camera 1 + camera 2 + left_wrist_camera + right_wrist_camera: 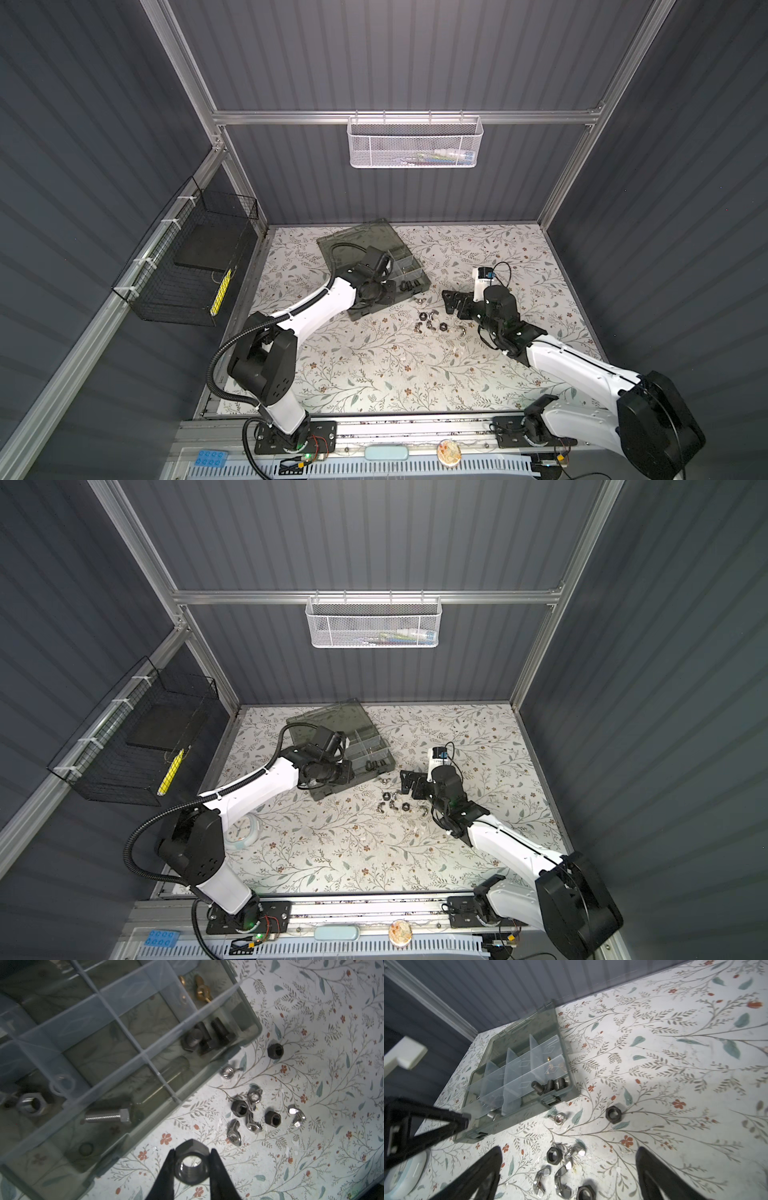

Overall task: Sort the screws and nuts into containers
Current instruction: Pick up the nut from the bottom-center of the table, then place the nut into the container.

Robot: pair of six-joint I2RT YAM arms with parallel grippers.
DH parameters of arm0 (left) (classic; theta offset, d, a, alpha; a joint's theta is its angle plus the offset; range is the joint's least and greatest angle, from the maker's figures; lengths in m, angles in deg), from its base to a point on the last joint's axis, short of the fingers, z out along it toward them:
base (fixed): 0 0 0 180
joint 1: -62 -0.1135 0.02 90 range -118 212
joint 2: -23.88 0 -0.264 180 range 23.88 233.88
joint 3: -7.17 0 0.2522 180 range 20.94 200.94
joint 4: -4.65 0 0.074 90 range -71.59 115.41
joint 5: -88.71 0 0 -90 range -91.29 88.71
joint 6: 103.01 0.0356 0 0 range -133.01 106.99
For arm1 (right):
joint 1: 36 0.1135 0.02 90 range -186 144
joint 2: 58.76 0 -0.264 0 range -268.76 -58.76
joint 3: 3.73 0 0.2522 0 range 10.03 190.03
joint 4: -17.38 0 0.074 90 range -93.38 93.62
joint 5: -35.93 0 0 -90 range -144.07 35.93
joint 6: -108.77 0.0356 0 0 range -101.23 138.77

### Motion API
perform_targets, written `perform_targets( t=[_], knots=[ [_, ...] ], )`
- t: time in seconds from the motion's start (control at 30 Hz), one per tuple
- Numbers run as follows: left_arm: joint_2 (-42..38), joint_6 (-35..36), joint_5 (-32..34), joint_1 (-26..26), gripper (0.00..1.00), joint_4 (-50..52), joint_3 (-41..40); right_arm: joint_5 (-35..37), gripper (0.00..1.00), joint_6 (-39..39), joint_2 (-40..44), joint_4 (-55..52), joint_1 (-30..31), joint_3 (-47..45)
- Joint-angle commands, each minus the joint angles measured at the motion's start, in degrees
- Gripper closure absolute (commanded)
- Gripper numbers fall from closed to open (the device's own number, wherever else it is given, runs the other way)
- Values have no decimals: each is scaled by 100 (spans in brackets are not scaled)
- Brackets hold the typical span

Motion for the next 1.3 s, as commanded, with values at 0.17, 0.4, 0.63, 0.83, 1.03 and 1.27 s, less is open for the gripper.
perform_targets(
  t=[0.17, 0.4, 0.63, 0.83, 1.03, 1.27],
  knots=[
    [-170, -74, -727, -988, 75, -87, 115, -96, 1, -1034, -316, 238, 848, 438],
    [87, -93, -621, -1616, 75, -112, 255, -242, 1, -1335, -543, 396, 1296, 534],
    [466, -41, -616, -1819, 75, 85, 589, -185, 1, -1379, -712, 361, 1364, 626],
    [749, 85, -588, -1866, 74, 103, 590, -124, 1, -1381, -737, 349, 1369, 633],
    [881, 127, -570, -1949, 74, 68, 497, -51, 1, -1378, -712, 352, 1369, 626],
    [1112, 3, -789, -2029, 73, 57, 450, 49, 1, -1388, -542, 317, 1369, 567]
  ],
)
